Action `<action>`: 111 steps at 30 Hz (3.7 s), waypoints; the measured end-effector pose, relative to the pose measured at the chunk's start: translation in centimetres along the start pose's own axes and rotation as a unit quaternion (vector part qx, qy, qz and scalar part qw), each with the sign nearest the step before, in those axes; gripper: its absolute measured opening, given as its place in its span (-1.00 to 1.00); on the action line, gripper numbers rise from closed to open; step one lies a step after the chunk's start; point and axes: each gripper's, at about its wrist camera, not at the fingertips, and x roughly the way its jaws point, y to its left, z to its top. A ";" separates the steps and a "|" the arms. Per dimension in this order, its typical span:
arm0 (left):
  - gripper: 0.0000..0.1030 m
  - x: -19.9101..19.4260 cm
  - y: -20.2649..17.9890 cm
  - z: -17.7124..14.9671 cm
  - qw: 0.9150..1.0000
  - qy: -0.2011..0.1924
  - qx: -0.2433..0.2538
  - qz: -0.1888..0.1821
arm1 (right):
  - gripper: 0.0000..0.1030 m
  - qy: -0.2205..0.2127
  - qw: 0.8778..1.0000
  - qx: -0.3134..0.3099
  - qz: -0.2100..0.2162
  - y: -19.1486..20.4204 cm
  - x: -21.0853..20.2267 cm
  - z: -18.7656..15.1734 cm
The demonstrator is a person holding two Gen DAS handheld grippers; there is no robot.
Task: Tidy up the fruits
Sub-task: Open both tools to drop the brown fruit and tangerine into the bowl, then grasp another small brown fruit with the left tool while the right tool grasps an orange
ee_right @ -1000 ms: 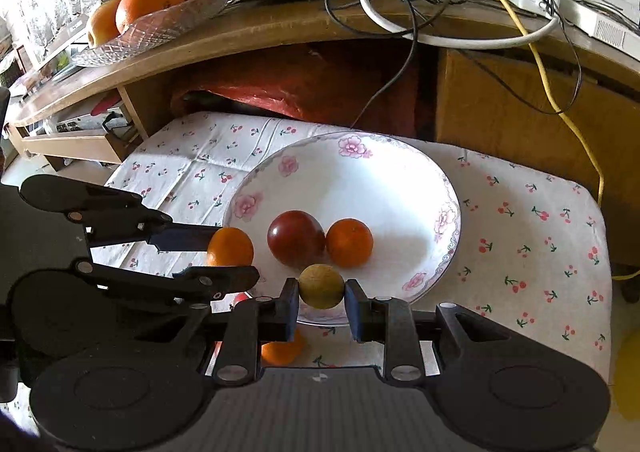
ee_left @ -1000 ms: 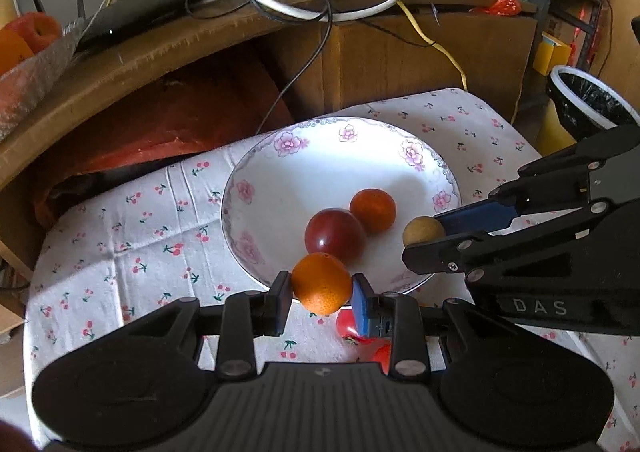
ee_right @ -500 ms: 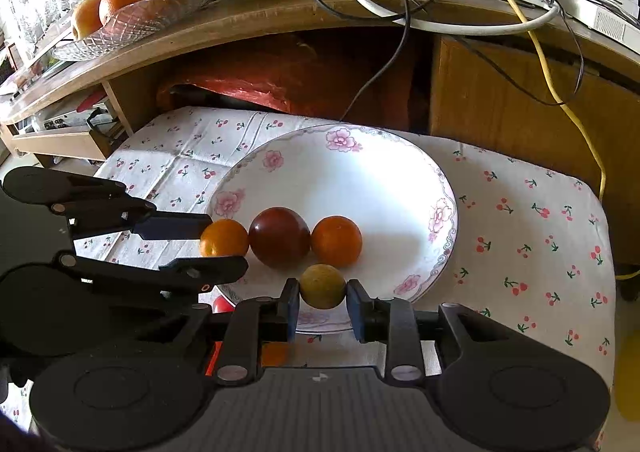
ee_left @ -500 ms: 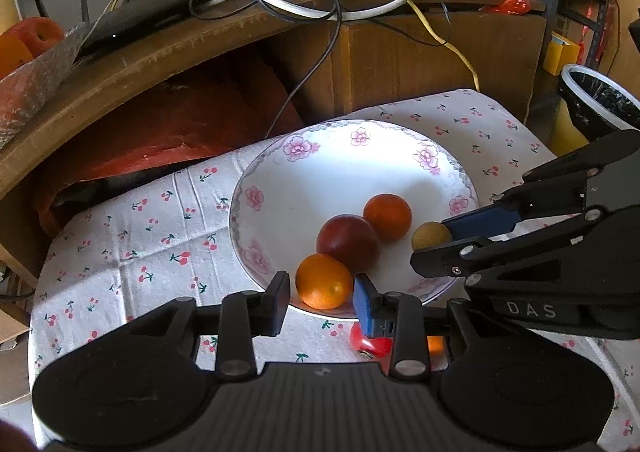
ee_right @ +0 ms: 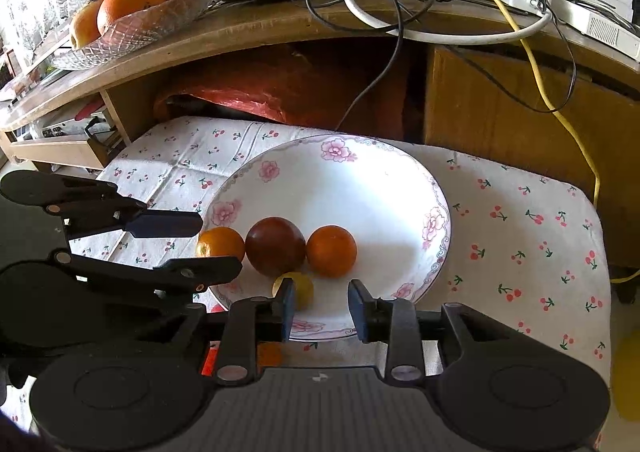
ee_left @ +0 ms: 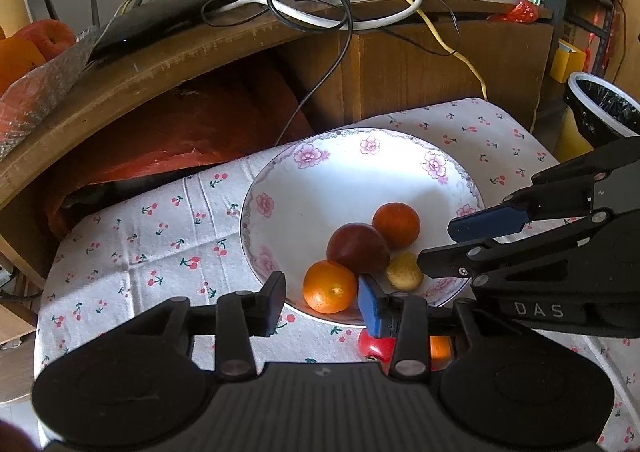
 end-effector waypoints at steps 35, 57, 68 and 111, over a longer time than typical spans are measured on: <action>0.01 -2.8 -0.9 -5.1 0.994 0.038 0.082 -0.056 | -0.44 0.058 0.996 -0.043 0.055 2.1 -1.5 -2.8; -0.30 -1.8 -1.2 -5.7 0.990 0.055 0.103 -0.075 | -0.43 0.083 0.992 -0.062 0.072 1.3 0.2 -3.2; -0.30 -1.9 -1.1 -5.8 0.990 0.059 0.095 -0.085 | -0.43 0.071 0.993 -0.060 0.078 1.5 0.8 -2.8; -0.29 -2.5 -0.8 -6.6 0.992 0.068 0.072 -0.083 | -0.52 0.106 0.989 -0.063 0.079 3.2 0.1 -3.8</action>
